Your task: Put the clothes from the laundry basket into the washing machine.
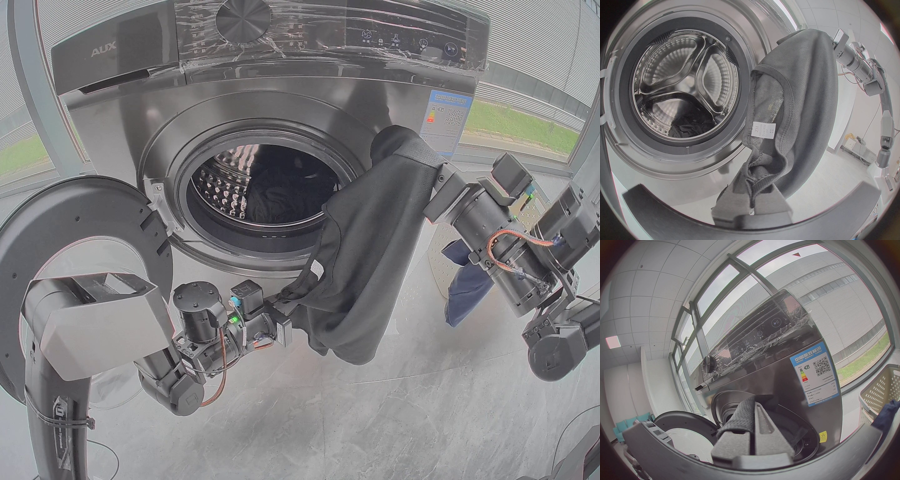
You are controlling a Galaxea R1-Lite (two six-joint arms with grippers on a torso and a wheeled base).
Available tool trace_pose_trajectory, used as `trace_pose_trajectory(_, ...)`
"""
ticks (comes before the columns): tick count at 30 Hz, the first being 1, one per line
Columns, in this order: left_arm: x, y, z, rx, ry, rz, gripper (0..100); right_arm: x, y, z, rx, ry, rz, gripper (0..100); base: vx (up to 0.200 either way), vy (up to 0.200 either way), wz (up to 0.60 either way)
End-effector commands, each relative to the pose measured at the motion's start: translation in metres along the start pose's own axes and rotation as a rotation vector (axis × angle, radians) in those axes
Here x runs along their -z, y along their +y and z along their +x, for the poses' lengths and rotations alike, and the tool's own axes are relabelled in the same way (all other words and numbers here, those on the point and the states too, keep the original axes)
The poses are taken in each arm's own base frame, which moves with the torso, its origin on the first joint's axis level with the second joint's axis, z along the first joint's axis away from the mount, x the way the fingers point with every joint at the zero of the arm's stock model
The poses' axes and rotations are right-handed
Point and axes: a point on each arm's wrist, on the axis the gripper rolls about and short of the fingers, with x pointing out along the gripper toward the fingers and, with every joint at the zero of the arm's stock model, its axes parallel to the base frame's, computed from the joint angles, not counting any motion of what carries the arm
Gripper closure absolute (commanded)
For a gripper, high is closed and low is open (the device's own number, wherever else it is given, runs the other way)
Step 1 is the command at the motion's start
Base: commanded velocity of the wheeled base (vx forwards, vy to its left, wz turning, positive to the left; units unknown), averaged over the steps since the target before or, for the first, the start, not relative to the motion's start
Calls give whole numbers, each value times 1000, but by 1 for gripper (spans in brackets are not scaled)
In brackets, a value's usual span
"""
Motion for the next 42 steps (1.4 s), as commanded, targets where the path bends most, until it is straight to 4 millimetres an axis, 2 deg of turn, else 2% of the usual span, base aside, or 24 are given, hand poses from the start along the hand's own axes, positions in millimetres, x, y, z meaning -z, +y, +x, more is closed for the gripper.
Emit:
trace_pose_trajectory(1, -9, 3, -3, -18, -23, 7, 100, -1, -1, 0, 2, -3, -2, 100, 0, 0, 0)
trace_pose_trajectory(3, -14, 6, -5, -37, -31, 8, 100, -1, -2, 0, 5, -2, -4, 100, 0, 0, 0)
trace_pose_trajectory(6, -36, 17, -28, -96, -52, 17, 100, -1, -9, -3, 20, 4, -20, 100, 0, 0, 0)
trace_pose_trajectory(11, -69, 22, -72, -150, -74, 22, 100, 4, -10, -12, 19, 47, -29, 100, 0, 0, 0)
trace_pose_trajectory(13, -72, 23, -79, -160, -76, 27, 100, 5, -10, -13, 14, 51, -28, 100, 0, 0, 0)
trace_pose_trajectory(14, -81, 25, -92, -180, -87, 30, 100, 7, -10, -16, -2, 65, -29, 100, 0, 0, 0)
trace_pose_trajectory(15, -81, 25, -92, -180, -87, 30, 100, 7, -10, -16, -2, 65, -29, 100, 0, 0, 0)
trace_pose_trajectory(16, -91, 26, -99, -192, -115, 31, 100, 9, -8, -22, -15, 88, -27, 100, 0, 0, 0)
trace_pose_trajectory(21, -117, 36, -101, -226, -212, 63, 100, 26, -7, -47, -32, 206, -20, 100, 0, 0, 0)
trace_pose_trajectory(25, -130, 35, -101, -231, -263, 79, 100, 37, -6, -58, -24, 273, -15, 100, 0, 0, 0)
trace_pose_trajectory(26, -139, 33, -100, -244, -298, 86, 100, 49, -2, -65, -32, 324, -8, 100, 0, 0, 0)
trace_pose_trajectory(30, -150, 33, -94, -249, -344, 90, 100, 75, -6, -70, -20, 422, -16, 100, 0, 0, 0)
trace_pose_trajectory(32, -153, 33, -93, -249, -356, 92, 100, 82, -7, -70, -15, 442, -23, 100, 0, 0, 0)
trace_pose_trajectory(33, -153, 34, -92, -248, -358, 89, 100, 85, -8, -71, -6, 455, -30, 0, 0, 0, 0)
trace_pose_trajectory(35, -153, 33, -91, -245, -360, 89, 100, 94, -7, -74, 5, 488, -33, 0, 0, 0, 0)
trace_pose_trajectory(42, -163, 32, -91, -241, -397, 98, 100, 123, 0, -105, -39, 682, -38, 0, 0, 0, 0)
